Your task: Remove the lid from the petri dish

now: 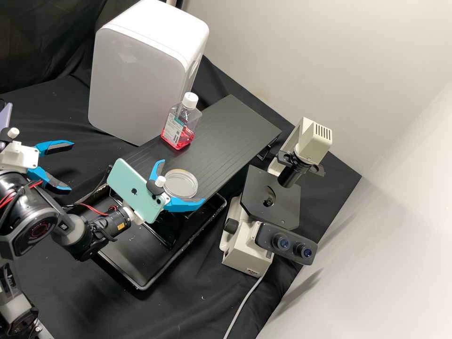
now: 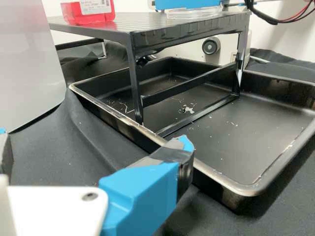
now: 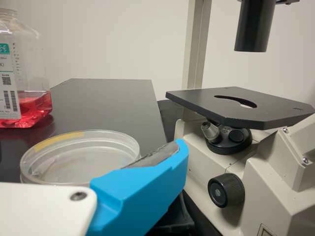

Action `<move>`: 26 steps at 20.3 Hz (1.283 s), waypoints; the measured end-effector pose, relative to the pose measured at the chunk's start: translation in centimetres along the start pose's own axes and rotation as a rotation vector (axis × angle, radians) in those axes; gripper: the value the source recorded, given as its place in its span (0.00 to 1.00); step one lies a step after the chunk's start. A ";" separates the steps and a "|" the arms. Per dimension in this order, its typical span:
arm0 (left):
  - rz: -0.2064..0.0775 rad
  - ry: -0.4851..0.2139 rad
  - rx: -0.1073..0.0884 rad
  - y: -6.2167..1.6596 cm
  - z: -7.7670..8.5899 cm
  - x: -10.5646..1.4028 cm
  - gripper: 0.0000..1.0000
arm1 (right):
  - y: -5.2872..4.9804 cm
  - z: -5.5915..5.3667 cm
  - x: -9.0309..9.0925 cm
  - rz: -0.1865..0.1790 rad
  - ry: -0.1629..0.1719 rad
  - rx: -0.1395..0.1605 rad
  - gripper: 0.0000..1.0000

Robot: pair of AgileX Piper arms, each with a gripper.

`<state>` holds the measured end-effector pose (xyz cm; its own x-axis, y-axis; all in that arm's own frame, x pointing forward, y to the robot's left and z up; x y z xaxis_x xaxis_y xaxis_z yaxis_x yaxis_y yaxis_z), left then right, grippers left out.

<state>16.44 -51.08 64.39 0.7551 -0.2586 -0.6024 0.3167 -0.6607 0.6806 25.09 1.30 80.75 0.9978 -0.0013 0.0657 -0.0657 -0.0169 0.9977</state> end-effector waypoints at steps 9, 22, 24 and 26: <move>0.000 0.001 -0.001 0.00 0.0 0.0 1.00 | 0.1 -0.1 -0.3 0.001 0.001 0.000 0.00; -0.010 0.008 0.000 -0.25 -0.1 0.1 1.00 | 0.1 -0.1 -0.3 0.000 0.002 -0.001 0.00; -0.007 0.012 -0.002 -0.19 -0.1 0.1 1.00 | 0.1 -0.1 -0.3 0.000 0.002 -0.001 0.00; -0.006 0.013 -0.003 -0.18 -0.1 0.1 1.00 | 0.1 -0.1 -0.3 0.000 0.002 -0.001 0.00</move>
<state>16.55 -50.93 64.22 0.7606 -0.2456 -0.6010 0.3228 -0.6601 0.6782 24.77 1.37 80.80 0.9978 0.0010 0.0656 -0.0655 -0.0163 0.9977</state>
